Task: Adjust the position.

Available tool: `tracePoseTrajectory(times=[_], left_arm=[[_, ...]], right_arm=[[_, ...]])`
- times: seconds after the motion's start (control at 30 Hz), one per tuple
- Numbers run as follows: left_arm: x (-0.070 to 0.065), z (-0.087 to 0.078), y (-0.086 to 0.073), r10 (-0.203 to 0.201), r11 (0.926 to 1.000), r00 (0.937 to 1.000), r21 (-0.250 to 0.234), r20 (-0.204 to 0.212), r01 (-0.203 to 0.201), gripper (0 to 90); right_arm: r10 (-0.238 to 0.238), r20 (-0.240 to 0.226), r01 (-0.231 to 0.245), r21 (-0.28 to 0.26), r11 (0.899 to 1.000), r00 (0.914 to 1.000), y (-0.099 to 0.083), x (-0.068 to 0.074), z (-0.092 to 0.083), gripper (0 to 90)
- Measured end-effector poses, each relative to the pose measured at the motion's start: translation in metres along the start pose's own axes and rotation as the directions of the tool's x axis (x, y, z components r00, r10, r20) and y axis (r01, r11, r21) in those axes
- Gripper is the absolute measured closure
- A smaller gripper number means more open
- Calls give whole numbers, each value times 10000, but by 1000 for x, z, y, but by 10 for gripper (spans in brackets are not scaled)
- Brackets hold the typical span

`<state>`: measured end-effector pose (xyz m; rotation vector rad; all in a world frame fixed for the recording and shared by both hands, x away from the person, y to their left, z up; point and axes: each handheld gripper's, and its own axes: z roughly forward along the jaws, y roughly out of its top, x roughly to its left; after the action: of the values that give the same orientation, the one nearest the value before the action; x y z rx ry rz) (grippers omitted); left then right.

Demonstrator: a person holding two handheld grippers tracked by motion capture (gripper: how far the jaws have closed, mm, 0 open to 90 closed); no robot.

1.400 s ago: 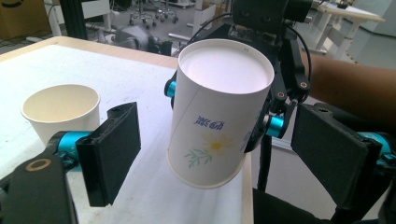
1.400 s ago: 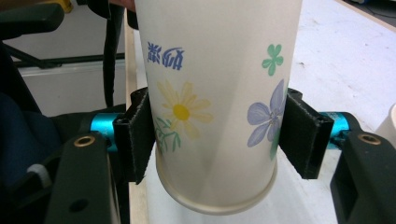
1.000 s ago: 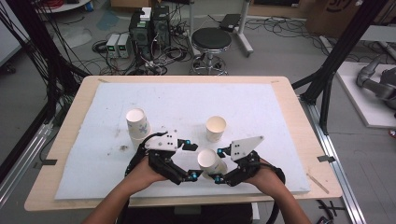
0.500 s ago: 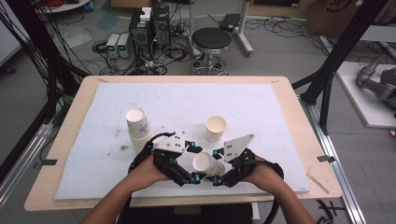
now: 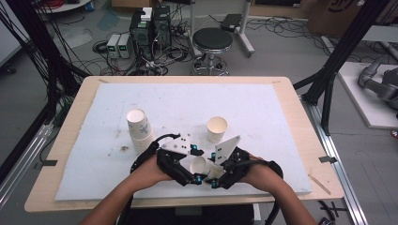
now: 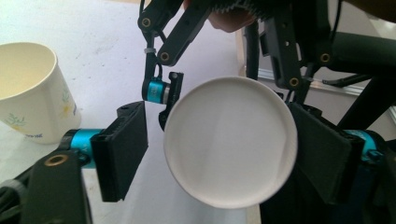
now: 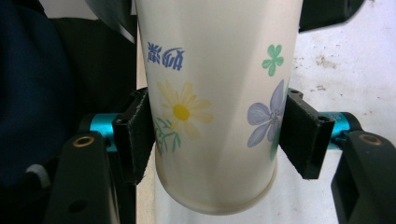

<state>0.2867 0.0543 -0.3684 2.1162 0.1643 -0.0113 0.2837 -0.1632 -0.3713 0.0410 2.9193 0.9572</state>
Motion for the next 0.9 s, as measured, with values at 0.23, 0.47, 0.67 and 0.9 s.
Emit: tracePoseTrajectory(times=[0.23, 0.47, 0.67, 0.9], left_arm=[[1, 4, -4, 17, 9989, 9995, 465, 304, -31, 348], [0, 5, -5, 101, 9985, 9992, 528, 374, -120, 365], [0, 0, -7, 131, 9999, 9997, 38, 184, -132, 374], [2, -9, -15, -345, 9944, 9993, -994, 176, 360, 373]], right_arm=[[-70, 27, 69, 528, 9986, 10000, 1, 0, 8, 346], [80, -180, -66, 746, 9972, 9998, 0, 1, 10, 348], [391, 8, -391, -70, 9992, 9992, -3, -1, 4, 242], [1227, 119, -1169, -2244, 9675, 9924, -14, -3, -15, 206]])
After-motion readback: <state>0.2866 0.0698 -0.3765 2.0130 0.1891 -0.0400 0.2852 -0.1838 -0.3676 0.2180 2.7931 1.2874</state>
